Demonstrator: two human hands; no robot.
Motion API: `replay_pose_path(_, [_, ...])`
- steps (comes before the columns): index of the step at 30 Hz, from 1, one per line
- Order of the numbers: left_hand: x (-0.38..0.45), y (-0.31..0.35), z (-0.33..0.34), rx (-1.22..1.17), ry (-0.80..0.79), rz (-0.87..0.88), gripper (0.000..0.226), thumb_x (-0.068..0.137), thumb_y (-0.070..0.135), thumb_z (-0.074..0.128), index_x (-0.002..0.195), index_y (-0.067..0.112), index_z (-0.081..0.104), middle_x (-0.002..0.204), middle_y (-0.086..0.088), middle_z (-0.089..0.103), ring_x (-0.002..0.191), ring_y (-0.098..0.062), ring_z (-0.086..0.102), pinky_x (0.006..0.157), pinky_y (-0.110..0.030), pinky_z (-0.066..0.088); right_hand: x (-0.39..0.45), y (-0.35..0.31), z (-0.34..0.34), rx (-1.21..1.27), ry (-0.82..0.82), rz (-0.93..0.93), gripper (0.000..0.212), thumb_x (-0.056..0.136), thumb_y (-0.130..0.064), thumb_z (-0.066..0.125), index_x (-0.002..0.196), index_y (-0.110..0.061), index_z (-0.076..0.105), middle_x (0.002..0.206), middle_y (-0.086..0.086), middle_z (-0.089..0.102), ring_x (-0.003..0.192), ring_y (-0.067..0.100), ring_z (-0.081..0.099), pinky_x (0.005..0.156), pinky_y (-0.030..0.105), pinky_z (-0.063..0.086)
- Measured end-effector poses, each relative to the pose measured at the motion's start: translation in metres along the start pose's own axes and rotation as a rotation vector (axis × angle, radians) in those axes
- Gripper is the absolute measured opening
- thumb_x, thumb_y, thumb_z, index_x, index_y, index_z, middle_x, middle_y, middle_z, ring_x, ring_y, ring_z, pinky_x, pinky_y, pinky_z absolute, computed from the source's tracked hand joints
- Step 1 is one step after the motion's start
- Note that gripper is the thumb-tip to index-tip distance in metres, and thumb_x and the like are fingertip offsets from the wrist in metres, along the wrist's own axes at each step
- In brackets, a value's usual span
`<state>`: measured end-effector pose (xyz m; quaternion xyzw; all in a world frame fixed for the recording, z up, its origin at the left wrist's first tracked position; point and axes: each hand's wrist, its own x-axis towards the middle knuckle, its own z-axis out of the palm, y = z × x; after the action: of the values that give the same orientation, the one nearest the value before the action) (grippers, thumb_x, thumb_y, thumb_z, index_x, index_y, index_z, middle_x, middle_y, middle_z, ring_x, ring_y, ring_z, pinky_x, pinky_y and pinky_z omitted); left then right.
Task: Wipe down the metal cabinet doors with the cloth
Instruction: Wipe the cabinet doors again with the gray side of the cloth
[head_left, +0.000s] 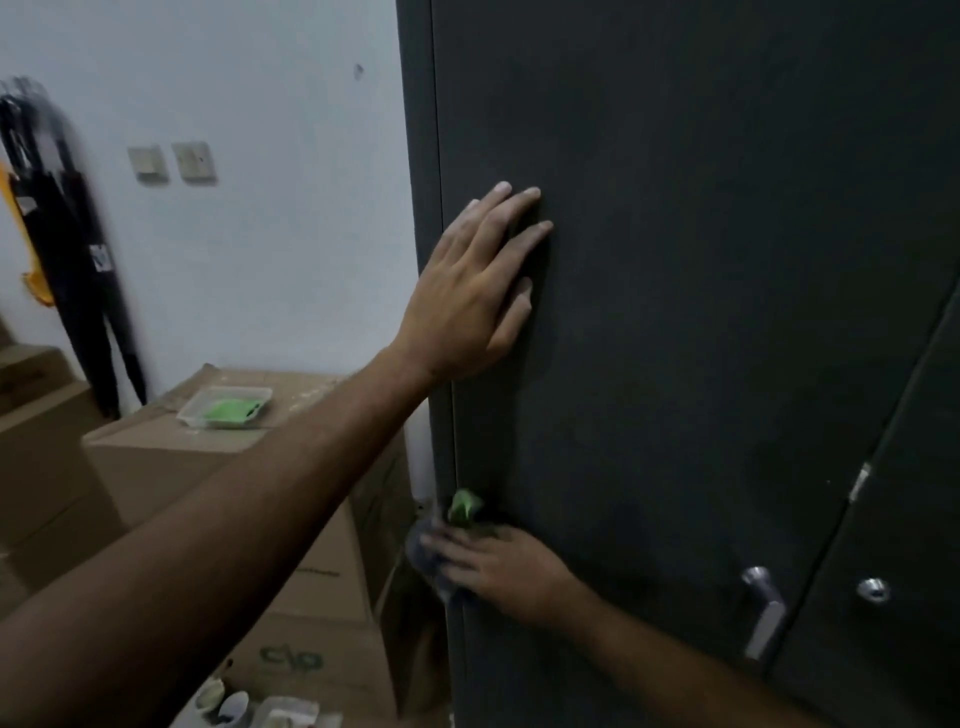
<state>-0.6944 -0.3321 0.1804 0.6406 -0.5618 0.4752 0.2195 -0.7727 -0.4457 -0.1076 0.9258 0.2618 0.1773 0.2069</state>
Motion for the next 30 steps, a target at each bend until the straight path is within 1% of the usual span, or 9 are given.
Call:
replay_pose_path(2, [-0.024, 0.005, 0.014, 0.021, -0.007, 0.022, 0.053, 0.100, 0.023, 0.056, 0.149, 0.004, 0.052, 0.163, -0.022, 0.037, 0.156, -0.038, 0.027, 0.127, -0.054, 0.023, -0.033, -0.006, 0.029, -0.064, -0.104, -0.108, 0.031, 0.095, -0.031, 0.044, 0.113, -0.037, 0.068, 0.165, -0.012, 0.030, 0.148, 0.006, 0.035, 0.092, 0.025, 0.039])
replay_pose_path(4, [-0.037, 0.008, 0.022, 0.047, 0.006, 0.040, 0.053, 0.100, 0.024, 0.056, 0.149, 0.004, 0.052, 0.162, -0.023, 0.038, 0.155, -0.040, 0.028, 0.127, -0.056, 0.024, -0.041, 0.003, 0.022, -0.092, -0.008, -0.106, 0.040, 0.095, -0.027, 0.037, 0.116, -0.037, 0.069, 0.163, -0.012, 0.036, 0.147, 0.007, 0.038, 0.094, 0.028, 0.040])
replay_pose_path(9, [-0.053, 0.020, 0.046, 0.091, 0.112, 0.022, 0.052, 0.101, 0.026, 0.056, 0.148, 0.003, 0.054, 0.160, -0.026, 0.040, 0.152, -0.043, 0.031, 0.126, -0.056, 0.024, 0.001, -0.019, 0.027, 0.038, 0.279, 0.259, 0.040, 0.100, -0.025, 0.049, 0.139, -0.030, 0.056, 0.170, -0.004, 0.016, 0.157, 0.019, 0.016, 0.114, 0.047, 0.035])
replay_pose_path(13, [-0.093, 0.038, 0.069, 0.076, 0.105, 0.013, 0.054, 0.099, 0.026, 0.057, 0.148, 0.004, 0.053, 0.160, -0.025, 0.040, 0.153, -0.041, 0.031, 0.128, -0.054, 0.021, -0.031, -0.078, 0.125, -0.055, -0.150, -0.116, 0.030, 0.094, -0.035, 0.050, 0.113, -0.041, 0.072, 0.157, -0.016, 0.044, 0.139, 0.004, 0.045, 0.093, 0.023, 0.041])
replay_pose_path(16, [-0.112, 0.034, 0.071, 0.115, 0.033, 0.047, 0.055, 0.098, 0.027, 0.058, 0.149, 0.006, 0.053, 0.160, -0.024, 0.041, 0.152, -0.039, 0.032, 0.127, -0.052, 0.023, -0.054, -0.064, 0.137, -0.090, -0.290, -0.264, 0.021, 0.089, -0.045, 0.058, 0.100, -0.044, 0.076, 0.151, -0.022, 0.049, 0.142, 0.002, 0.044, 0.097, 0.026, 0.030])
replay_pose_path(18, [-0.105, 0.028, 0.065, 0.146, 0.032, 0.062, 0.054, 0.097, 0.028, 0.058, 0.147, 0.007, 0.055, 0.157, -0.023, 0.046, 0.148, -0.037, 0.035, 0.122, -0.051, 0.028, -0.063, -0.034, 0.107, -0.123, -0.209, -0.267, 0.033, 0.093, -0.035, 0.045, 0.105, -0.039, 0.075, 0.153, -0.015, 0.049, 0.146, 0.007, 0.041, 0.099, 0.029, 0.034])
replay_pose_path(21, [-0.072, 0.022, 0.048, 0.140, 0.097, 0.017, 0.051, 0.096, 0.028, 0.056, 0.143, 0.007, 0.057, 0.151, -0.023, 0.050, 0.141, -0.036, 0.039, 0.118, -0.048, 0.032, -0.075, 0.021, 0.029, -0.147, 0.027, -0.156, 0.047, 0.087, -0.028, 0.055, 0.134, -0.030, 0.061, 0.164, -0.007, 0.034, 0.151, 0.013, 0.032, 0.101, 0.036, 0.045])
replay_pose_path(24, [-0.026, 0.012, 0.025, 0.111, 0.165, -0.033, 0.046, 0.097, 0.023, 0.056, 0.140, 0.007, 0.059, 0.148, -0.020, 0.053, 0.137, -0.035, 0.044, 0.116, -0.045, 0.033, -0.069, 0.080, -0.058, -0.179, 0.149, -0.050, 0.042, 0.095, -0.023, 0.054, 0.137, -0.025, 0.055, 0.169, -0.005, 0.022, 0.157, 0.017, 0.016, 0.103, 0.041, 0.041])
replay_pose_path(30, [0.075, -0.016, -0.027, 0.051, 0.167, -0.065, 0.043, 0.098, 0.020, 0.055, 0.138, 0.007, 0.059, 0.143, -0.018, 0.054, 0.132, -0.036, 0.048, 0.110, -0.048, 0.040, -0.036, 0.222, -0.259, -0.487, 0.430, 0.122, 0.047, 0.091, -0.029, 0.057, 0.138, -0.022, 0.062, 0.162, 0.002, 0.039, 0.152, 0.029, 0.032, 0.117, 0.052, 0.030])
